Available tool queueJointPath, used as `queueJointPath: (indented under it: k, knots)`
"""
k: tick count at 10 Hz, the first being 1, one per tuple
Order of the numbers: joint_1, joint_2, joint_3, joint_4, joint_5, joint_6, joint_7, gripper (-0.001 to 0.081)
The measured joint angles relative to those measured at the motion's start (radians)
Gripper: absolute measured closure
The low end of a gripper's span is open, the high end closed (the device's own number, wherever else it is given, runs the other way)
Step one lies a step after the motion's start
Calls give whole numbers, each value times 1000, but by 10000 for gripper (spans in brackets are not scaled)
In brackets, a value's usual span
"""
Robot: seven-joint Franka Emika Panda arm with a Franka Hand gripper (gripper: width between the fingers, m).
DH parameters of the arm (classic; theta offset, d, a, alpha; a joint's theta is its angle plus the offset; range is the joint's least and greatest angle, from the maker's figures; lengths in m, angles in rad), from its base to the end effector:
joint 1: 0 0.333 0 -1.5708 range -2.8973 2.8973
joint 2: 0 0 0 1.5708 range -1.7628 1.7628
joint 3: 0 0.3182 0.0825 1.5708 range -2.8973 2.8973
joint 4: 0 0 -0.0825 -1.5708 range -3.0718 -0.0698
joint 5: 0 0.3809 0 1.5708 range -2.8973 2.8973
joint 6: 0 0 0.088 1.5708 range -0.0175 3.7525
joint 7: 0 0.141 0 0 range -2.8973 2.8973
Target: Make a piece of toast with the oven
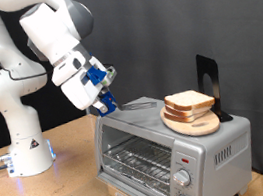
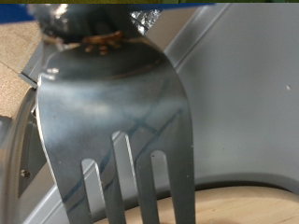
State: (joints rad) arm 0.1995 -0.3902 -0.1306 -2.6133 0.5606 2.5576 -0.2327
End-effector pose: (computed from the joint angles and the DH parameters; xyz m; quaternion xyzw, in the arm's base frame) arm 0.4367 0.0340 0.3880 -0.9634 0.0577 -0.1693 0.1995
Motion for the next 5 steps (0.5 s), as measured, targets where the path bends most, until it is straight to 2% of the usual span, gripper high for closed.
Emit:
queueJointPath:
  k: [5]
  knots:
    - [5, 29, 25, 13, 19, 23, 12, 446]
